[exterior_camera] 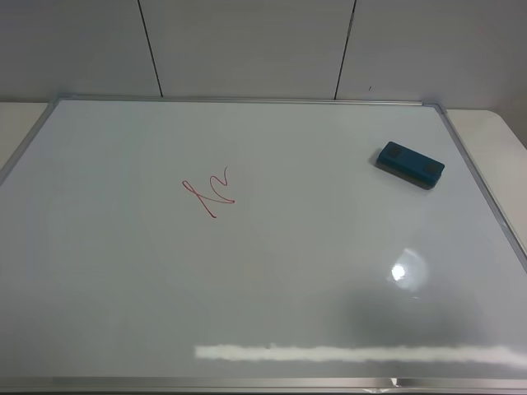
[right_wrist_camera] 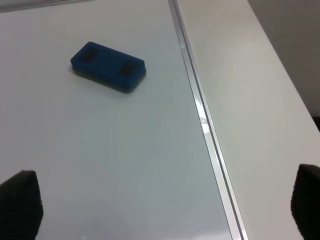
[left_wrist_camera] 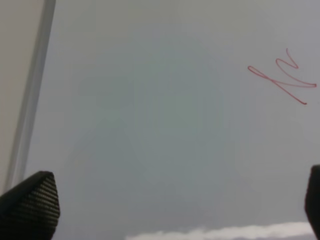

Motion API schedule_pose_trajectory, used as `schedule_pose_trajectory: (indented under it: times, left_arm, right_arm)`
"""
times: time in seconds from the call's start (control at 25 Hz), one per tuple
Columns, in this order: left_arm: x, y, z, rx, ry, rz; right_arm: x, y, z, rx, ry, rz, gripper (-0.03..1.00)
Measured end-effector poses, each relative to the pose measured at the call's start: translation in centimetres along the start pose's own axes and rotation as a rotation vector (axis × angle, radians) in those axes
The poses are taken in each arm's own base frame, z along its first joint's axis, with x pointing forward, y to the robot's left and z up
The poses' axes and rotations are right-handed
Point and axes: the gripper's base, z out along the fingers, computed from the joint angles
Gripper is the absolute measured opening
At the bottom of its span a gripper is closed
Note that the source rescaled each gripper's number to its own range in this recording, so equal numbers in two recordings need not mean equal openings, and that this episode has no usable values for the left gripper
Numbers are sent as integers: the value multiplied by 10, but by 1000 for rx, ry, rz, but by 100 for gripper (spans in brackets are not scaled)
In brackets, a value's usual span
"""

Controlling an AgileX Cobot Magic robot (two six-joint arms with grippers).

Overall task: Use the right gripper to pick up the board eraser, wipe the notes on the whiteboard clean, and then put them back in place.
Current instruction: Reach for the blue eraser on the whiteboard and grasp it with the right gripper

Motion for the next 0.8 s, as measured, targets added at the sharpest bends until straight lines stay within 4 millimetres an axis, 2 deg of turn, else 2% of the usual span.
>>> schedule_pose_trajectory:
  times: [0.68,0.8]
  left_arm:
    - [0,0,0,0,0,0]
    - [0,0,0,0,0,0]
  right_arm:
    - [-2,0,0,-3,-23,8,100]
    - [-7,1,8,3,50,-4,100]
